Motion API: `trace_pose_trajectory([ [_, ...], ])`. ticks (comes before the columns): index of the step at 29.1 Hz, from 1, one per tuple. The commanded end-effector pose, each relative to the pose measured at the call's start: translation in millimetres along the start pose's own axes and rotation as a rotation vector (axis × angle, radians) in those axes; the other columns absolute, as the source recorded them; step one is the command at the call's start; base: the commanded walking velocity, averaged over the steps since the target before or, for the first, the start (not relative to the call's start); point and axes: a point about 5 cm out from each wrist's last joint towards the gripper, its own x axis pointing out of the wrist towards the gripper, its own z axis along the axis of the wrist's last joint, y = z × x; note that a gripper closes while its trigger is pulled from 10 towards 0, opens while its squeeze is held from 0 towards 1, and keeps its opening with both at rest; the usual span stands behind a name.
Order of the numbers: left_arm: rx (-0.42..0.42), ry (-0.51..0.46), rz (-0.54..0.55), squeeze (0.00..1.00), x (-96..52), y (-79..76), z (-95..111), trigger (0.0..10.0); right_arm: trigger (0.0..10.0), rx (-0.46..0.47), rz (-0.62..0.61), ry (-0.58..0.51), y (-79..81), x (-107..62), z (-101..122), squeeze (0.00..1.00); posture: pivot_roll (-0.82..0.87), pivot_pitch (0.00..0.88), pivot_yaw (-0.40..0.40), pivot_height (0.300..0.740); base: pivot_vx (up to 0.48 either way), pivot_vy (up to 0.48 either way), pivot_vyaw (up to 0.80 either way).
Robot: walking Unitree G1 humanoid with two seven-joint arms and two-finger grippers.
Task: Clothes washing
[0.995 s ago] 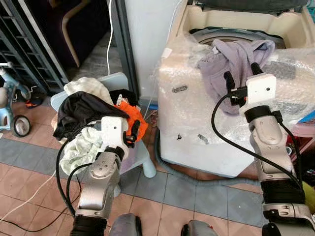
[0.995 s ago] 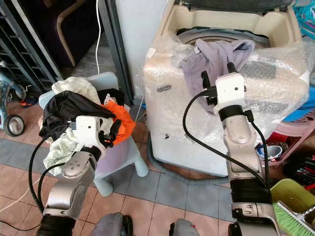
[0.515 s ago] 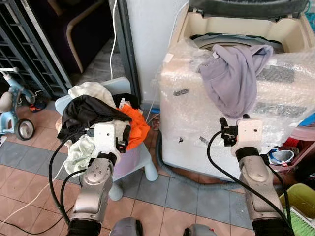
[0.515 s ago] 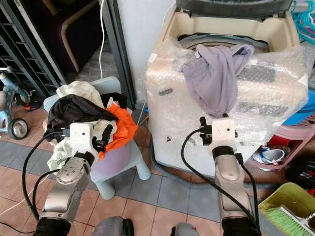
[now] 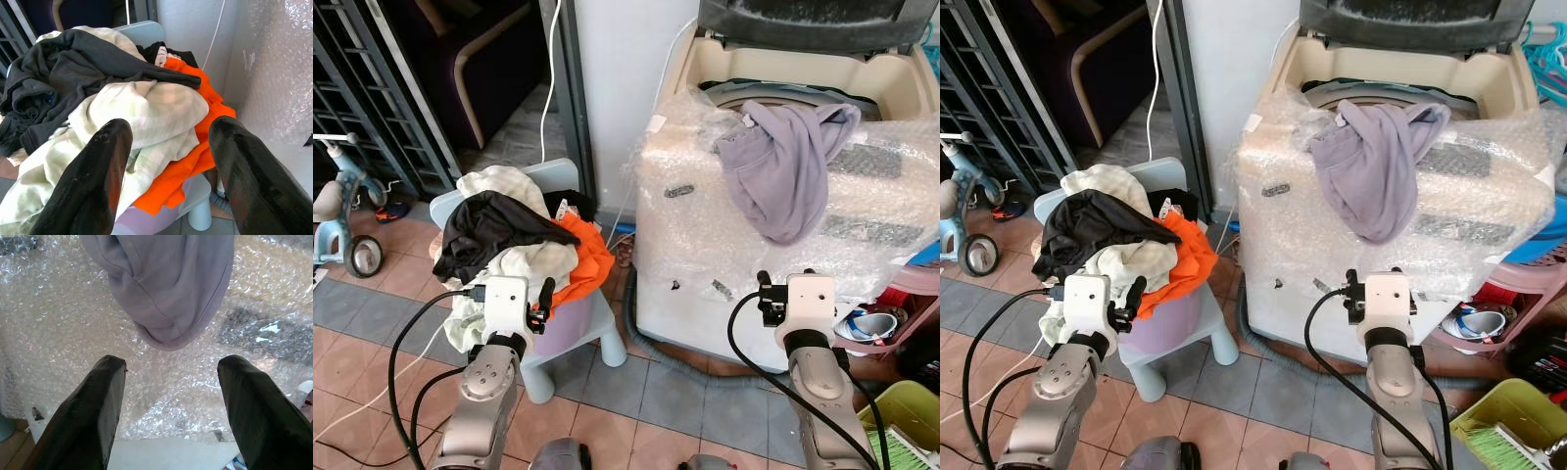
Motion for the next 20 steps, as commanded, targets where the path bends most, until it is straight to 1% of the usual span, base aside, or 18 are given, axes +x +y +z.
trace_pose_trajectory([
  [1,-0.002,-0.042,-0.014,0.00,4.3,-1.0,10,10.0,10.0,0.008,-0.026,-0.036,-3.4,2.5,9,0.00,-0.06,0.000,0.060,0.740,0.000,0.000,0.00],
  [4,-0.035,-0.060,-0.052,0.00,8.2,-6.9,17,10.0,10.0,-0.013,0.031,-0.083,5.4,9.5,21,0.00,-0.07,0.000,0.065,0.740,0.000,0.000,0.00],
  [5,-0.059,-0.066,-0.058,0.00,7.2,-9.8,21,10.0,10.0,-0.046,0.071,-0.149,13.1,14.0,35,0.00,-0.08,0.000,0.073,0.740,0.000,0.000,0.00],
  [6,-0.059,-0.066,-0.058,0.00,7.2,-9.8,21,10.0,10.0,-0.046,0.071,-0.149,13.1,14.0,35,0.00,-0.08,0.000,0.073,0.740,0.000,0.000,0.00],
  [7,-0.069,-0.062,-0.065,0.00,4.8,-12.8,21,10.0,10.0,-0.069,0.097,-0.189,19.1,17.9,44,0.00,-0.09,0.000,0.077,0.740,0.000,0.000,0.00],
  [8,-0.070,-0.062,-0.067,0.00,3.9,-13.5,21,10.0,10.0,-0.073,0.101,-0.194,20.0,18.2,45,0.00,-0.09,0.000,0.077,0.740,0.000,0.000,0.00],
  [9,-0.070,-0.056,-0.096,0.00,1.7,-21.2,19,10.0,10.0,-0.070,0.096,-0.222,22.2,28.4,55,0.00,-0.08,0.000,0.068,0.740,0.262,0.000,0.00],
  [11,-0.069,-0.061,-0.106,0.00,1.0,-24.5,20,10.0,10.0,-0.054,0.074,-0.244,19.5,37.5,65,0.00,-0.07,0.000,0.064,0.740,0.279,0.000,0.00],
  [15,-0.068,-0.077,-0.105,0.00,5.0,-23.1,25,10.0,10.0,-0.058,0.052,-0.266,12.4,46.9,75,0.00,-0.06,0.000,0.049,0.740,0.278,0.000,0.00],
  [20,-0.074,-0.087,-0.120,0.00,9.9,-25.0,32,10.0,10.0,-0.062,0.070,-0.280,14.4,53.1,80,0.00,-0.05,0.004,0.042,0.740,0.305,0.000,0.00],
])
